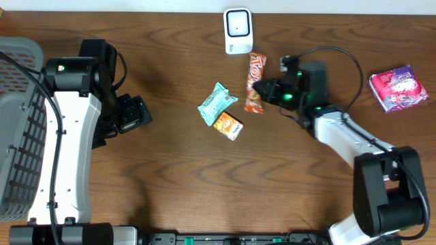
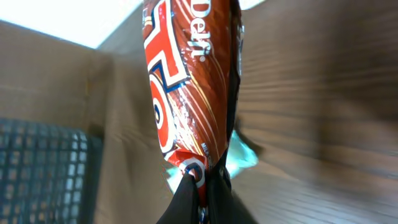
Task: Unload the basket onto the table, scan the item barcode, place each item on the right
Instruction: 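Raise the red packet with the right gripper up to the scanner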
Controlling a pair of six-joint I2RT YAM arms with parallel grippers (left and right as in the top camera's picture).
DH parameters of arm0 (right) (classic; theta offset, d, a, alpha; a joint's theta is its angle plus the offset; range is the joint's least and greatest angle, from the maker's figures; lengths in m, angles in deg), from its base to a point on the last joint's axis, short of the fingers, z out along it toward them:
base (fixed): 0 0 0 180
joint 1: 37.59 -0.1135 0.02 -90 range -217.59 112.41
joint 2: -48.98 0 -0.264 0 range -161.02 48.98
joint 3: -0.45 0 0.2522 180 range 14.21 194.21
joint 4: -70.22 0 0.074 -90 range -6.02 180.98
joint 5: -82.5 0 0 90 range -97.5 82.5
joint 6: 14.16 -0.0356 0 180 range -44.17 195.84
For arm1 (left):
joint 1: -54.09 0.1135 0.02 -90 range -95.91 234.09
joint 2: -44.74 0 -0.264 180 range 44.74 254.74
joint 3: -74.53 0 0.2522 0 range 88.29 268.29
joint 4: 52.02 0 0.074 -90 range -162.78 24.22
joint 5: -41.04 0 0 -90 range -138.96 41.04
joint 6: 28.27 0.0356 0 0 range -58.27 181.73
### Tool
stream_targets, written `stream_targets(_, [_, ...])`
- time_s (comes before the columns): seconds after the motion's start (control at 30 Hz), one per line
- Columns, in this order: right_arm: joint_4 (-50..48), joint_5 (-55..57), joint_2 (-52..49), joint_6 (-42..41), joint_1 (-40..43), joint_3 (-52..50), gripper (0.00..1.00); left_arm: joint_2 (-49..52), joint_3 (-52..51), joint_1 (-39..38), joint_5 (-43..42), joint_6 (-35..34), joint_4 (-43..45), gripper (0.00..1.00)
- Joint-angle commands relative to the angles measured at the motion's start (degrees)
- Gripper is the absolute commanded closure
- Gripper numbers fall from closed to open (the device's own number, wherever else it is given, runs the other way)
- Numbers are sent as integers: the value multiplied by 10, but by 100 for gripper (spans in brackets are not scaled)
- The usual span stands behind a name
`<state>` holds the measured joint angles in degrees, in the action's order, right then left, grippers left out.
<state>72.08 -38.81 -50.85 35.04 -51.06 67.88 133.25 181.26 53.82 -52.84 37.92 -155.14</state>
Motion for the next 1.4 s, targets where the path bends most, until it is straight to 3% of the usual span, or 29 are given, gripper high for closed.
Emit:
stream_targets(0.0, [-32, 139, 10, -81, -33, 15, 99, 2, -1, 1, 9, -3, -1, 2])
stream_targets(0.17, [-38, 213, 8, -85, -51, 51, 99, 2, -1, 1, 9, -3, -1, 2])
stream_targets(0.37, [-31, 224, -37, -84, -59, 177, 99, 2, -1, 1, 9, -3, -1, 2])
stream_targets(0.63, [88, 213, -199, -85, -71, 415, 99, 2, -1, 1, 9, -3, -1, 2])
stream_targets(0.83, [137, 128, -328, -82, -66, 559, 99, 2, -1, 1, 9, -3, -1, 2])
stream_targets(1.1, [188, 132, -351, -36, -54, 595, 99, 2, -1, 1, 9, -3, -1, 2])
stream_targets(1.37, [322, 114, -332, 43, 7, 620, 99, 2, -1, 1, 9, -3, -1, 2])
